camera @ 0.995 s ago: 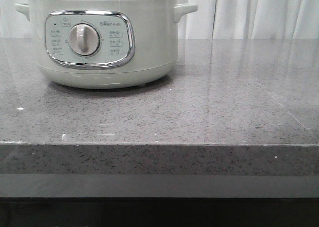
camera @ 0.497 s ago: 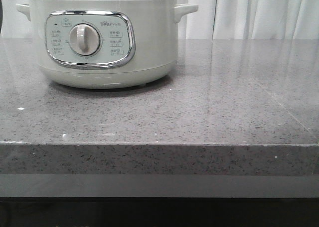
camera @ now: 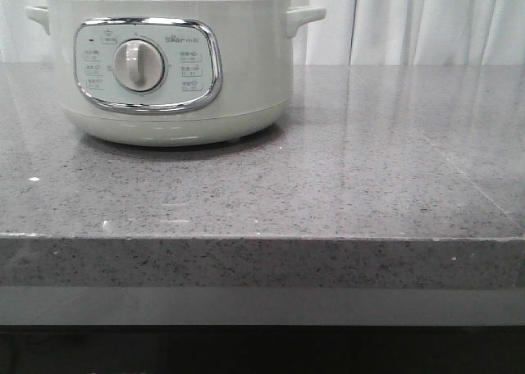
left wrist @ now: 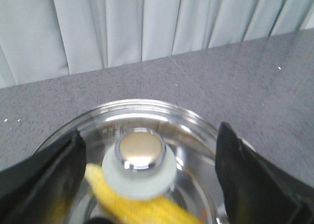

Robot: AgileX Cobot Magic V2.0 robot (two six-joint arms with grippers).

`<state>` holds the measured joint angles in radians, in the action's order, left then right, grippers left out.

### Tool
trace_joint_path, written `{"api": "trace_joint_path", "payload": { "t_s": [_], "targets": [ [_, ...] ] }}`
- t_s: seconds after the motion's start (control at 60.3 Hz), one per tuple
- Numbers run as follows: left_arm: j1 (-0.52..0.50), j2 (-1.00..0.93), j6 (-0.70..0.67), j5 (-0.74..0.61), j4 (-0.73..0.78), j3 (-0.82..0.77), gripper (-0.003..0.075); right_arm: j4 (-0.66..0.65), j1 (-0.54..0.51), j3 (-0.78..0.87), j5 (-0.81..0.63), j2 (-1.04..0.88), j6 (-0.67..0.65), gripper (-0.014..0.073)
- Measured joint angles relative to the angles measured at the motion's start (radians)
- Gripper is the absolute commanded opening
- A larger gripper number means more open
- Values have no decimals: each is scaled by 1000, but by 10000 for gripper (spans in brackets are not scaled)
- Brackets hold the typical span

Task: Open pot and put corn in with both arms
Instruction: 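Release the lid knob and raise the left gripper away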

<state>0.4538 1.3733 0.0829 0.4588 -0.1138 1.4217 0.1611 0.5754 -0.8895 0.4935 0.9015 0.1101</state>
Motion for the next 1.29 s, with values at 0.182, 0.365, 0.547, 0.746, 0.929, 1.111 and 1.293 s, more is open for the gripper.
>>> {"api": "trace_joint_path", "payload": {
  "t_s": [0.182,0.365,0.547,0.746,0.929,1.111,1.293],
  "targets": [
    [0,-158,0,153,18,-47,543,0,0,0,0,0,0,646],
    [0,-317,0,179,20,-221,543,0,0,0,0,0,0,646],
    [0,-456,0,182,20,-388,543,0,0,0,0,0,0,646],
    [0,-566,0,182,13,-519,543,0,0,0,0,0,0,646],
    [0,-607,0,182,12,-567,455,0,0,0,-1,0,0,617],
    [0,-609,0,180,12,-570,251,0,0,0,-1,0,0,335],
    [0,-609,0,170,12,-572,73,0,0,0,-1,0,0,-13]
  ]
}}
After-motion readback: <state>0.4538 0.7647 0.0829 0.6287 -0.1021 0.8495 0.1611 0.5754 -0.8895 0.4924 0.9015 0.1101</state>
